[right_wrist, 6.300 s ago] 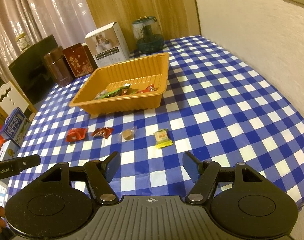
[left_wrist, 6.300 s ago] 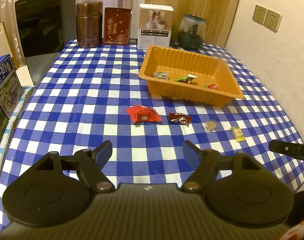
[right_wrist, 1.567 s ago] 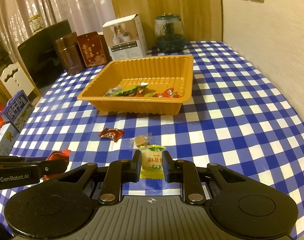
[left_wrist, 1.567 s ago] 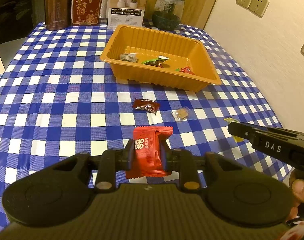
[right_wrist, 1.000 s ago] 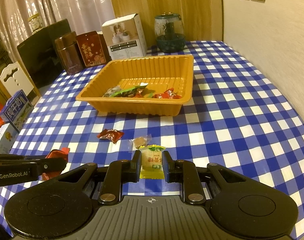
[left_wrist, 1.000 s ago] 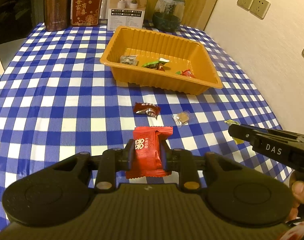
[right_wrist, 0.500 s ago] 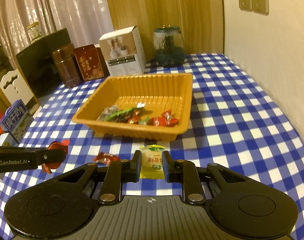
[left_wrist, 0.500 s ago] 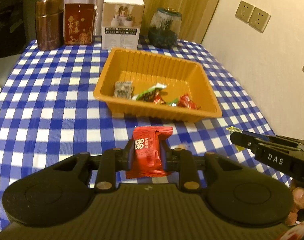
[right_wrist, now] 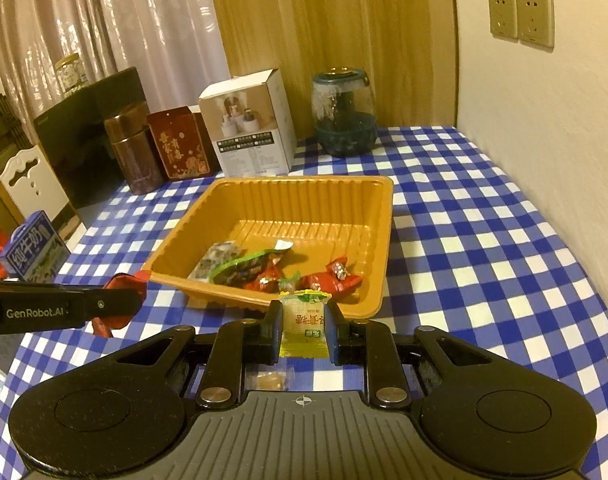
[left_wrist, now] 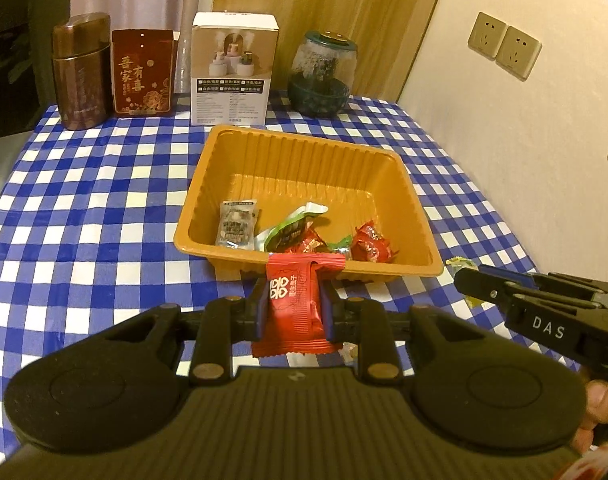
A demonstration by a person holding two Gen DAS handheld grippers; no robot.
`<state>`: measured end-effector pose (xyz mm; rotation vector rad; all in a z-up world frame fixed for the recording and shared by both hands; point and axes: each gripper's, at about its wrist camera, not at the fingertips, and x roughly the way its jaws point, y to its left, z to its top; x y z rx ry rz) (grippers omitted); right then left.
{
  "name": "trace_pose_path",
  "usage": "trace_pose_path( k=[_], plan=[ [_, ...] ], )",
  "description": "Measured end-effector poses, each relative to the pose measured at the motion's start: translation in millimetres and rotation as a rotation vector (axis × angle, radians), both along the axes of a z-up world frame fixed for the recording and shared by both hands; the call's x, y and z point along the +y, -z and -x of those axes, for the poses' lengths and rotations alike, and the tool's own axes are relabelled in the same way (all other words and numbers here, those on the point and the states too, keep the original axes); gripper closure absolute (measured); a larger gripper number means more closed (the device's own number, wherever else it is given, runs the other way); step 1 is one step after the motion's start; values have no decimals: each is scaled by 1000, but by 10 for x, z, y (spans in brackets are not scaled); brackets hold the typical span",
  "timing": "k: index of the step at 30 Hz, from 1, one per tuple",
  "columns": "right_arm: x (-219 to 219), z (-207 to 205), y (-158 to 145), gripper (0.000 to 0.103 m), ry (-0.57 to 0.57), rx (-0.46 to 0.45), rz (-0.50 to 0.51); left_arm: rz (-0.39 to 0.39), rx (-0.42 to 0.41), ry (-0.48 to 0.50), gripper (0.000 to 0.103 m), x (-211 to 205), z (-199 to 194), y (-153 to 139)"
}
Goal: Organize snacks
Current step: 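Carry the red packet with the left gripper while the right gripper carries the yellow cake over the tray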
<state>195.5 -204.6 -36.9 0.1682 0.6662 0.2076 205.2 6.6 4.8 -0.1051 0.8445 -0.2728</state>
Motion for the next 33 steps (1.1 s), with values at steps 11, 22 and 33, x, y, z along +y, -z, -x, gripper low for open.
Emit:
trace_pose_path(
  k=[11, 22, 33],
  plan=[
    [-59, -262, -47, 81, 2, -5, -9, -12, -6, 12, 80, -12, -242, -4],
    [-73, -644, -71, 81, -7, 0, -16, -49, -13, 15, 80, -50, -668, 6],
    [-20, -960, 12, 81, -26, 19, -27, -76, -5, 31, 80, -149, -1008, 95]
  ],
)
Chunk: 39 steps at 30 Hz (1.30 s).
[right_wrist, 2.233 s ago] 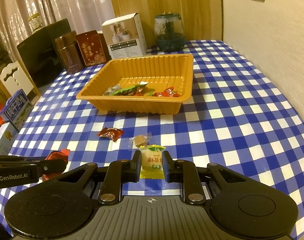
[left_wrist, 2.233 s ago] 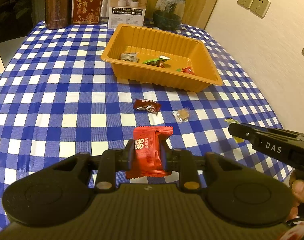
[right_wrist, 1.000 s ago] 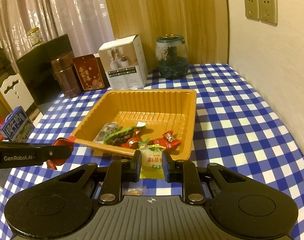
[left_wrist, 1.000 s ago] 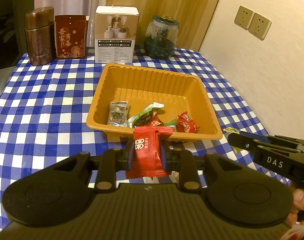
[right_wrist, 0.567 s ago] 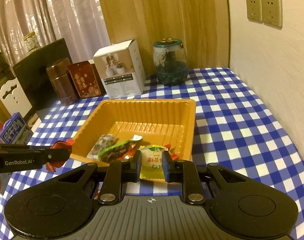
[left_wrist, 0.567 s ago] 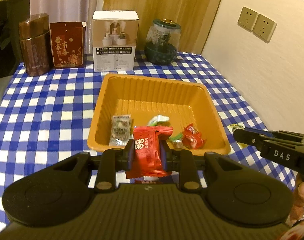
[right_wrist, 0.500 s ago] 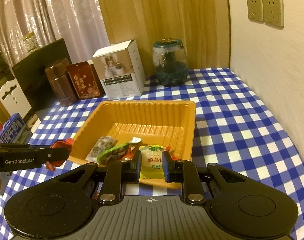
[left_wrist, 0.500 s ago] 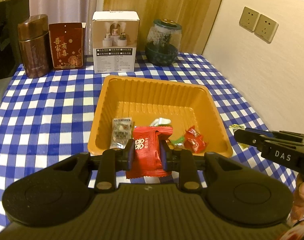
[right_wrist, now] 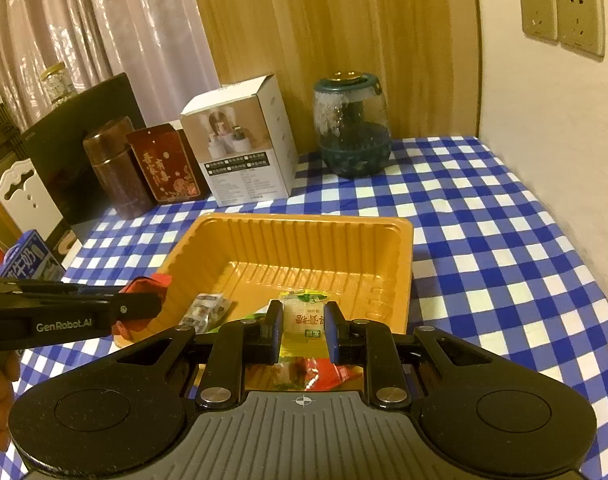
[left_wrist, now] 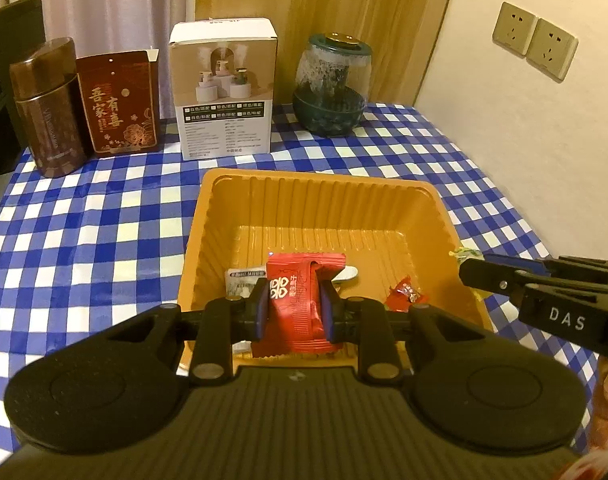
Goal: Organize snacks
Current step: 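Carry the red packet with the left gripper while the right gripper carries the yellow cake over the tray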
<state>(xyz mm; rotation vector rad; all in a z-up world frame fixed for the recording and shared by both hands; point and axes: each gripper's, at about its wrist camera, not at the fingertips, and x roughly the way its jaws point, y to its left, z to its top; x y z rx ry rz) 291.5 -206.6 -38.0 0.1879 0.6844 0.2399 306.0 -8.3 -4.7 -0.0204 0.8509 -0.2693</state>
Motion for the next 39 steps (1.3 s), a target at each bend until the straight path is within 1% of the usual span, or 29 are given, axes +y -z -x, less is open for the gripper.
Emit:
trace_pose_path(
  k=[10, 24, 25, 26, 27, 28, 39],
  plan=[
    [-24, -199, 107, 81, 9, 26, -11, -4, 17, -4, 80, -14, -190, 153],
    [-8, -306, 205, 81, 13, 42, -24, -9, 20, -1, 79, -60, -344, 262],
    [-9, -308, 208, 81, 14, 43, -24, -14, 18, -2, 79, -67, -353, 269],
    [-12, -307, 211, 81, 14, 43, -24, -20, 13, -8, 72, -73, -360, 273],
    [-12, -306, 212, 81, 14, 44, -24, -26, 7, -15, 68, -73, -367, 276],
    [-16, -302, 212, 81, 14, 45, -24, -25, 5, -18, 68, -67, -368, 275],
    [2, -270, 175, 81, 13, 42, -27, -27, 8, -15, 68, -33, -306, 260]
  ],
)
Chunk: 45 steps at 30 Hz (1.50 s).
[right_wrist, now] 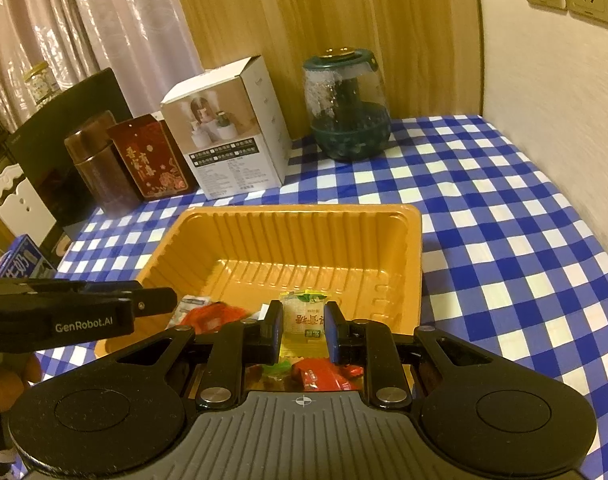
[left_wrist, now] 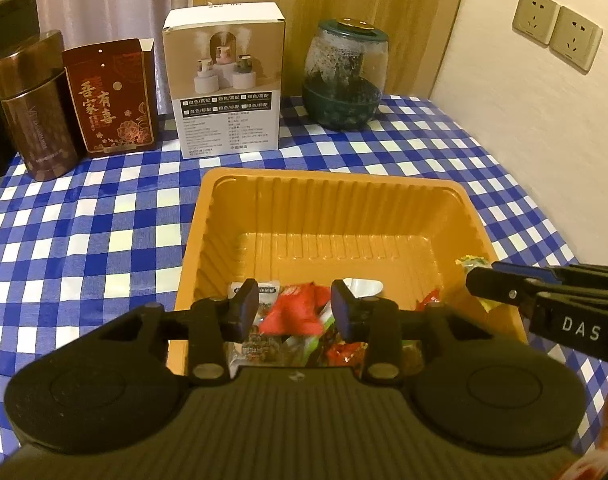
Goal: Organize snacks
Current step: 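Carry the red packet with the left gripper while the right gripper carries the yellow cake over the tray, then open both grippers to drop the red packet and yellow cake into the tray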
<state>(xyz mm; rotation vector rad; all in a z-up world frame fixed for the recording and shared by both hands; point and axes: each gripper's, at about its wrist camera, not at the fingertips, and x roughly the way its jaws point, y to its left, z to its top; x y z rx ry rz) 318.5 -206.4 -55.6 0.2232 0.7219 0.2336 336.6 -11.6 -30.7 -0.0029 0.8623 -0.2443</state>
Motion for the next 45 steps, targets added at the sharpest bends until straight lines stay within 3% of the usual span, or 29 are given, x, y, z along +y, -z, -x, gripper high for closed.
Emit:
trace_pose_path(
  k=[33, 34, 37, 45],
  plan=[
    [55, -146, -63, 80, 13, -23, -49, -2, 4, -5, 66, 29, 40, 32],
    [43, -146, -62, 79, 10, -31, -67, -1, 3, -6, 64, 32, 41, 30],
    [3, -131, -70, 40, 26, -49, -94, 2, 5, -6, 59, 45, 46, 25],
    [-102, -42, -52, 40, 53, -32, -83, -7, 8, -6, 57, 50, 95, 17]
  ],
)
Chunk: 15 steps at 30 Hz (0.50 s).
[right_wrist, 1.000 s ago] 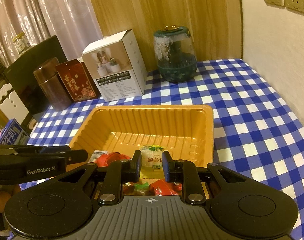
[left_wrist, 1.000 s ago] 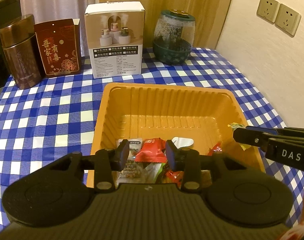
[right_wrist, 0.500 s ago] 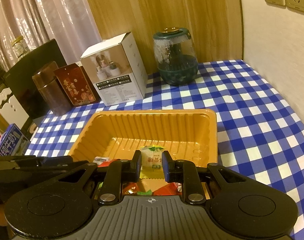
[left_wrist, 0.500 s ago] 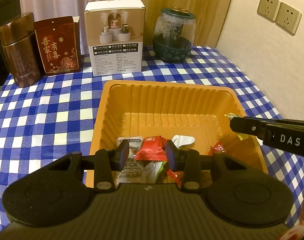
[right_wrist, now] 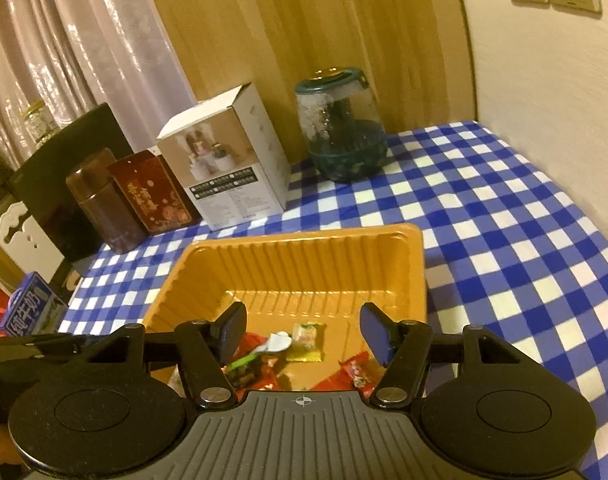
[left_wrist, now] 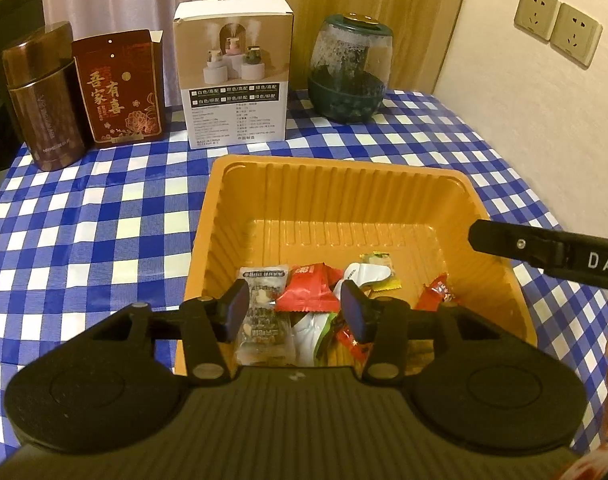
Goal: Organize snacks
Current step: 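Open both grippers to drop the red packet and yellow cake into the tray, then withdraw both grippers from the tray toward the last two snacks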
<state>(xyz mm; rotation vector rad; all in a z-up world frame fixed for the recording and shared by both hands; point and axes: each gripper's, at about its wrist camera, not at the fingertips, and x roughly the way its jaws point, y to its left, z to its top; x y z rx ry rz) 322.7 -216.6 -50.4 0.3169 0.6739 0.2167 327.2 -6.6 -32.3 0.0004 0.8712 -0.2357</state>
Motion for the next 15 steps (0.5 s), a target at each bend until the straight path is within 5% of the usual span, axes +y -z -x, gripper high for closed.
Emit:
trace_pose_path(
  k=[15],
  plan=[
    [-198, 455, -170, 40, 51, 21, -29, 11, -31, -12, 41, 18, 415, -277]
  ],
)
